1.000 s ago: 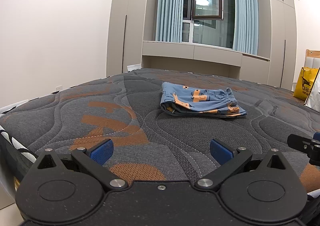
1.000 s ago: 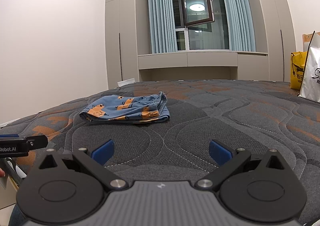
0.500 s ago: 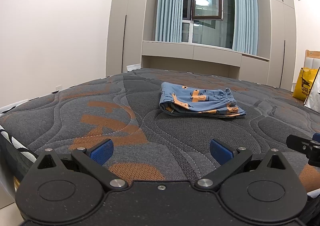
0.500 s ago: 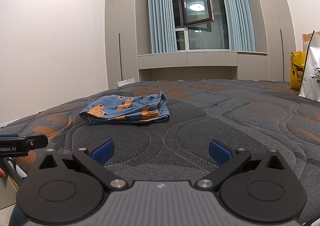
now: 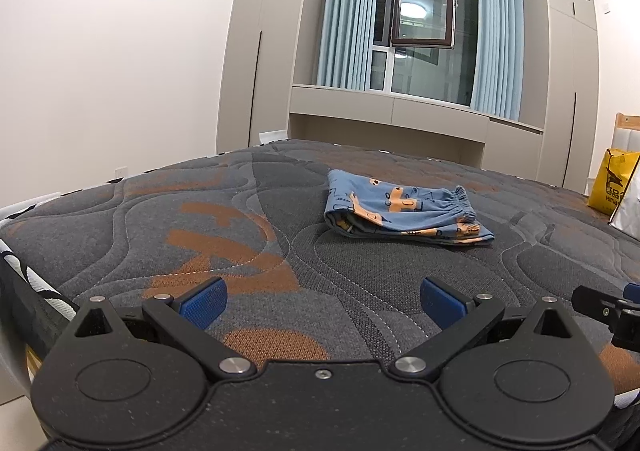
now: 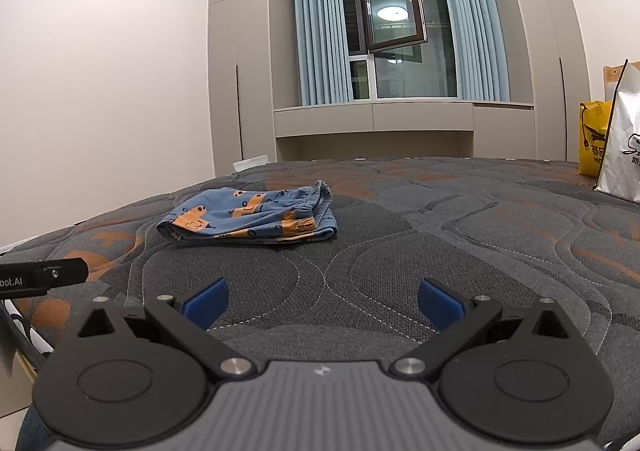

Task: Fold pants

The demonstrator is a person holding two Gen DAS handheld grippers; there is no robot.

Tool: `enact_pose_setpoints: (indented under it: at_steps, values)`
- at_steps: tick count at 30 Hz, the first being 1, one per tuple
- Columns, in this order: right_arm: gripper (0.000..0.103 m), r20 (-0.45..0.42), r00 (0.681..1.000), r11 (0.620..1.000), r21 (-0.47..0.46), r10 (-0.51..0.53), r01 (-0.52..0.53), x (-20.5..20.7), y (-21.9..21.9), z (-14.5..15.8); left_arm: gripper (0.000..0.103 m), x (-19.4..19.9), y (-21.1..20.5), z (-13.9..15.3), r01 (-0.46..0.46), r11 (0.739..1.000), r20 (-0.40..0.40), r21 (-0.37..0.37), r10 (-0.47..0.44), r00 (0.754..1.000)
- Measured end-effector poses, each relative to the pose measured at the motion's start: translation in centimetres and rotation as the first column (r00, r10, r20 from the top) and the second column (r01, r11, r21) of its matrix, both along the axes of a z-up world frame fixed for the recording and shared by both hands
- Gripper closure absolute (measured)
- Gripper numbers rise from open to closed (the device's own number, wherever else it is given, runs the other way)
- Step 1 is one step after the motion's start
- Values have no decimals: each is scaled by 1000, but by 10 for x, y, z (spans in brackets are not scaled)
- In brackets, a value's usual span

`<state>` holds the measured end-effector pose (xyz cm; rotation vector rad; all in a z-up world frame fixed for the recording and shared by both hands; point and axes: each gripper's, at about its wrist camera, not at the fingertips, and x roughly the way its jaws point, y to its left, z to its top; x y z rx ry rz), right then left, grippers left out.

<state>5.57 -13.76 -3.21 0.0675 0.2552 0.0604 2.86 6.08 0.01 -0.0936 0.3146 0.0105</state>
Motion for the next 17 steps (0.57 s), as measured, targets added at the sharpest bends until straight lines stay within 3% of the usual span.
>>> enact_pose_setpoints:
  at_steps: [17]
  values:
    - [0,-8,1000,1000,7,-2,2,-3,-3,-3,1,5,0,-2,11,1000,-20,-5,-11,1000]
